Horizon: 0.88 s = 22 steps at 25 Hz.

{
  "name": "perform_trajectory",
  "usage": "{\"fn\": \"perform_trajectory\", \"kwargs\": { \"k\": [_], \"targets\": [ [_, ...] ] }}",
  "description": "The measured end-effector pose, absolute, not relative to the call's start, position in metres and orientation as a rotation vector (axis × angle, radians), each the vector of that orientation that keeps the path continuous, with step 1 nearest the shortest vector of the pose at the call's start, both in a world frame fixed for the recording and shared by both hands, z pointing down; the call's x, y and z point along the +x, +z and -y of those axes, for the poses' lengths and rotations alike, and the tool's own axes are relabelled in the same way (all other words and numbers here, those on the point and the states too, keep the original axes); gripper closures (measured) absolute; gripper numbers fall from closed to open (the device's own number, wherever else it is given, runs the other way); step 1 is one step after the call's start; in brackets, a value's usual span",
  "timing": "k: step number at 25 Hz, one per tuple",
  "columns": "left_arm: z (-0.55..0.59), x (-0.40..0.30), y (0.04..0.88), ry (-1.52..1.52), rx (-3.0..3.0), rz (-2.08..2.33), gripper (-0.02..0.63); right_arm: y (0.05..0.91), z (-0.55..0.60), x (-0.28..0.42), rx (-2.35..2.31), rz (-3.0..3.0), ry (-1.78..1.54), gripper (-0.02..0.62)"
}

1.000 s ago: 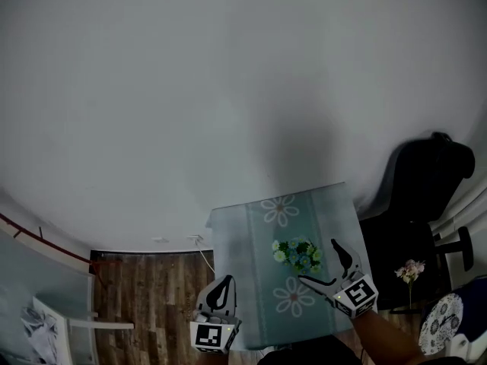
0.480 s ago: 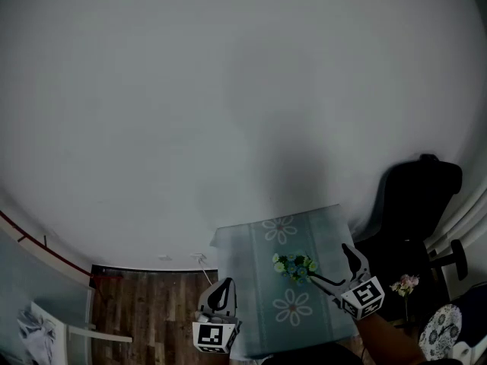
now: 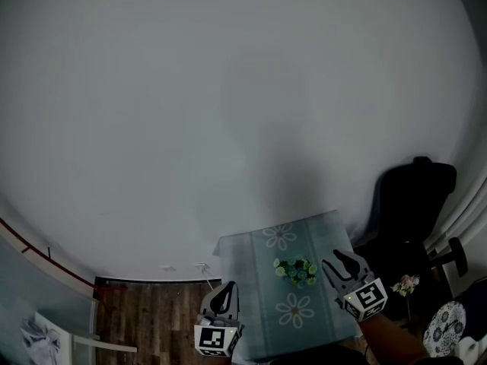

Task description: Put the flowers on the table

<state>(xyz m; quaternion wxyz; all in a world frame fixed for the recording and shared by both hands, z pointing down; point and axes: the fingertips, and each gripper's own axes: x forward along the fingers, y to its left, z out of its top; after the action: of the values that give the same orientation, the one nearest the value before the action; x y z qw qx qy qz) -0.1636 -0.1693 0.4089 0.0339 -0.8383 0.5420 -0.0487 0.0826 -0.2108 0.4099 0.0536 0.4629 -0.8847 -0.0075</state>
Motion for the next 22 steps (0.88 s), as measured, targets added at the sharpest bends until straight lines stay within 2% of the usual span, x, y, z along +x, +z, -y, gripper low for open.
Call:
{"fn": "perform_trajectory", "kwargs": {
  "k": [8, 22],
  "targets": [
    [0.176, -0.170, 0.401, -0.178, -2.539, -1.669, 0.601, 0.405, 0.219, 0.085, 1.425, 2.691, -0.025, 0.516],
    [0.182, -0.174, 0.405, -0.192, -2.540, -1.673, 0.601, 0.410, 0.229, 0.101, 1.497, 2.654, -0.007, 0.577]
  ]
}}
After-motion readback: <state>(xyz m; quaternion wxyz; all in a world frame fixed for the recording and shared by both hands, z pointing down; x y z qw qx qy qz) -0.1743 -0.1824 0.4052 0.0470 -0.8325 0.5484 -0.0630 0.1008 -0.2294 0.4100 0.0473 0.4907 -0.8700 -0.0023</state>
